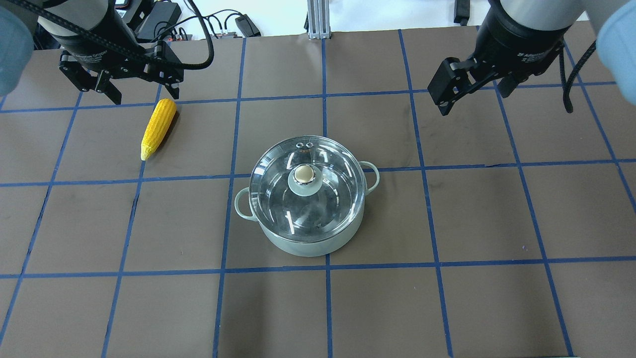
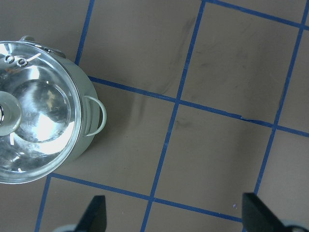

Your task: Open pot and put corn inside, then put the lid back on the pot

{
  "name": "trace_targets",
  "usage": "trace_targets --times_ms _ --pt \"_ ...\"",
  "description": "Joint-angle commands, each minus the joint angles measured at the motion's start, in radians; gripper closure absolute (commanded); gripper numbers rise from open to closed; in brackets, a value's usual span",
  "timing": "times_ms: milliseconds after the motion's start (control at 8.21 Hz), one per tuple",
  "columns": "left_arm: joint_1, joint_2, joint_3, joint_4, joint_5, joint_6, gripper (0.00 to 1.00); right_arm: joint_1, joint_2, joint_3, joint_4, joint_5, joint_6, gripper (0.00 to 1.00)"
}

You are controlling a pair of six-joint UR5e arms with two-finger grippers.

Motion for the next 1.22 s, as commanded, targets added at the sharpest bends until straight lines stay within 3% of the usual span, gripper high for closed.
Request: trace_targets --times_ms 0,365,487,974,1096 --pt "0.002 -0.003 0.001 0.003 -0.002 0.031 0.0 -0.001 0.003 0.001 0.002 0.005 0.061 0.0" --pt "0.034 -0.075 -0.011 0.115 0.001 0.33 0.0 0.003 0.006 0.001 -0.009 0.01 0.142 0.0" --pt "0.064 -0.098 -0.014 0.164 0.0 0.358 0.0 0.017 0.019 0.001 -0.021 0.013 0.27 0.0" --pt "0.212 -0.273 -0.017 0.308 0.001 0.634 0.0 0.283 0.207 0.001 -0.184 0.013 0.588 0.0" --pt "0.23 -0.311 -0.016 0.316 0.001 0.678 0.0 0.369 0.269 0.001 -0.241 -0.034 0.663 0.0"
